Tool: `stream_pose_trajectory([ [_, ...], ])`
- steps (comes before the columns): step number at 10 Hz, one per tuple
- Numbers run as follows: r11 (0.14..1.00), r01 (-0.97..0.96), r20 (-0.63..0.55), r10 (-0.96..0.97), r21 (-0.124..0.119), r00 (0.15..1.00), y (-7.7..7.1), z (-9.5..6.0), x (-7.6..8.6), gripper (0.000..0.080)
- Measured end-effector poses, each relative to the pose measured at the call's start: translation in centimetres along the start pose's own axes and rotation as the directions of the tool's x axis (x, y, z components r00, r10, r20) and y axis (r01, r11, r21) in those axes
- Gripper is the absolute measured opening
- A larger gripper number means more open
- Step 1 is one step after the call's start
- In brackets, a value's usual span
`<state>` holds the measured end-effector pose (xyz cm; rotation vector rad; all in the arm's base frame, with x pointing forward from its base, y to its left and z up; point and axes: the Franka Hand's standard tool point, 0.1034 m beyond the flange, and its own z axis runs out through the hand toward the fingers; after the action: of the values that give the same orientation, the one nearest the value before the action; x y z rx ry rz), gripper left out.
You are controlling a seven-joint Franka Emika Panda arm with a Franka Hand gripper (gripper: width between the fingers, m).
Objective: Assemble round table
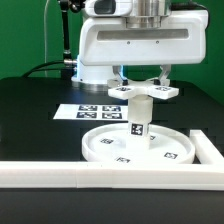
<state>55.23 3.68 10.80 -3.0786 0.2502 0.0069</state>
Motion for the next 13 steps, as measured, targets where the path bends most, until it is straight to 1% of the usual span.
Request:
stream_pose_trajectory([
  [1, 0.989, -0.148, -0.009, 0.148, 0.017, 0.989, -0.1, 0.03, 0.05, 0.0448],
  [2, 0.956, -0.29, -0.015, 0.291, 0.044, 0.957, -0.05, 0.08, 0.06, 0.0448],
  [3, 0.928, -0.367, -0.02, 0.368, 0.058, 0.929, -0.03, 0.1, 0.03, 0.0448],
  [5, 0.801, -0.59, -0.026, 0.595, 0.101, 0.804, -0.01, 0.16, -0.03, 0.0448],
  [6, 0.738, -0.665, -0.022, 0.671, 0.112, 0.741, -0.05, 0.15, 0.01, 0.0448],
  [7, 0.648, -0.752, -0.003, 0.758, 0.125, 0.652, -0.02, 0.16, 0.09, 0.0448],
  [8, 0.583, -0.803, 0.009, 0.808, 0.128, 0.588, -0.01, 0.16, 0.11, 0.0448],
  [9, 0.5, -0.855, 0.019, 0.862, 0.135, 0.507, -0.06, 0.18, 0.21, 0.0448],
  [12, 0.215, -0.967, 0.067, 0.972, 0.138, 0.226, -0.02, 0.18, 0.38, 0.0448],
  [13, 0.124, -0.983, 0.087, 0.987, 0.134, 0.136, 0.02, 0.19, 0.4, 0.0448],
])
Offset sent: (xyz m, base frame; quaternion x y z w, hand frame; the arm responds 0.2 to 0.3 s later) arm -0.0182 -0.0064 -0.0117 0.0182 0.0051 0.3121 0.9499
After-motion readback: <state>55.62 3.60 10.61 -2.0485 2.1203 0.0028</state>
